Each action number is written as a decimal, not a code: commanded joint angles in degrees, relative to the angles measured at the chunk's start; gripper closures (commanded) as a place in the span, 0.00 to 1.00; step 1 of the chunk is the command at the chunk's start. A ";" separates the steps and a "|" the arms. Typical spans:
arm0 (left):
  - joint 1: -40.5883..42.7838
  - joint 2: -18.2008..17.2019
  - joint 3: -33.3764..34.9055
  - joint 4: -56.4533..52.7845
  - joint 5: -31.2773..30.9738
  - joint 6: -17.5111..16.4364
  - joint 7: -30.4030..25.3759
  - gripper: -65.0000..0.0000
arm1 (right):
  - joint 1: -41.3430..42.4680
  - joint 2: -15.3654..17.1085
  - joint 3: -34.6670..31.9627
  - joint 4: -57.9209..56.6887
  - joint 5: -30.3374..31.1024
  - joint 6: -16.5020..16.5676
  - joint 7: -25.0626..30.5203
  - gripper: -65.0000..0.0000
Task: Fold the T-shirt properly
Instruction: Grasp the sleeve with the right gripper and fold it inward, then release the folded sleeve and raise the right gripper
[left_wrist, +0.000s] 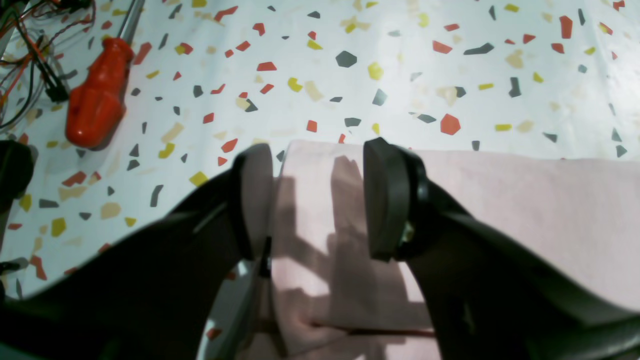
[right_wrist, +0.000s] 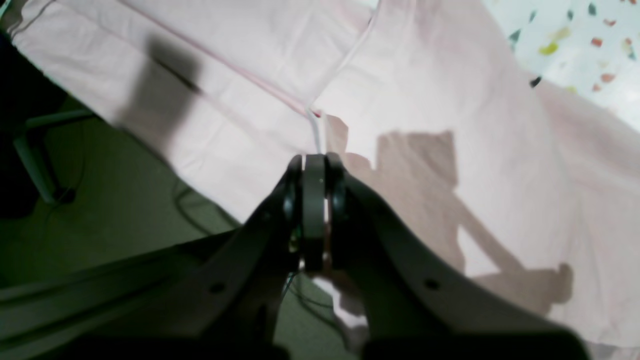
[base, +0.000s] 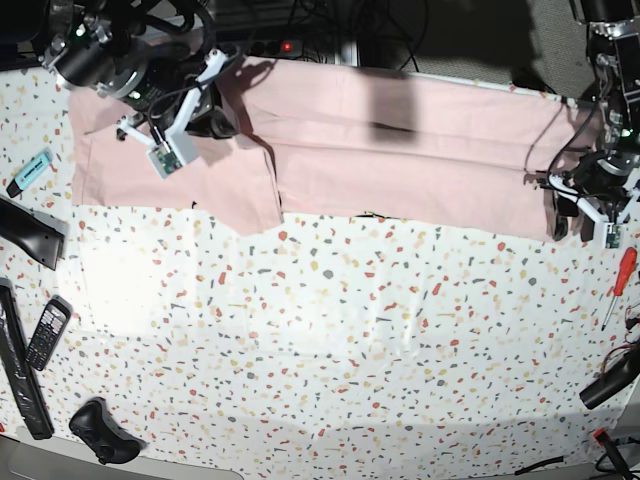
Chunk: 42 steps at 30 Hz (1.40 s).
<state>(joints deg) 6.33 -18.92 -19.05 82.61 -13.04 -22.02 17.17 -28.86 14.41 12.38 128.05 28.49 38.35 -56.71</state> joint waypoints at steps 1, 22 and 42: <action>-0.61 -0.96 -0.37 1.01 -0.48 0.15 -1.33 0.57 | -0.07 0.37 0.15 1.20 1.51 0.72 0.87 1.00; -0.61 -0.96 -0.37 1.01 -0.48 0.15 -1.33 0.57 | -0.48 0.39 -10.62 1.18 3.26 1.65 -0.31 0.64; -0.59 -0.96 -0.37 1.01 -0.48 0.15 1.01 0.57 | 11.91 0.63 -3.32 -7.78 -11.82 -3.91 1.77 0.65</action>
<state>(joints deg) 6.31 -18.92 -19.05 82.61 -13.04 -22.00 19.55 -17.43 14.59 8.84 119.44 16.14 34.57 -55.92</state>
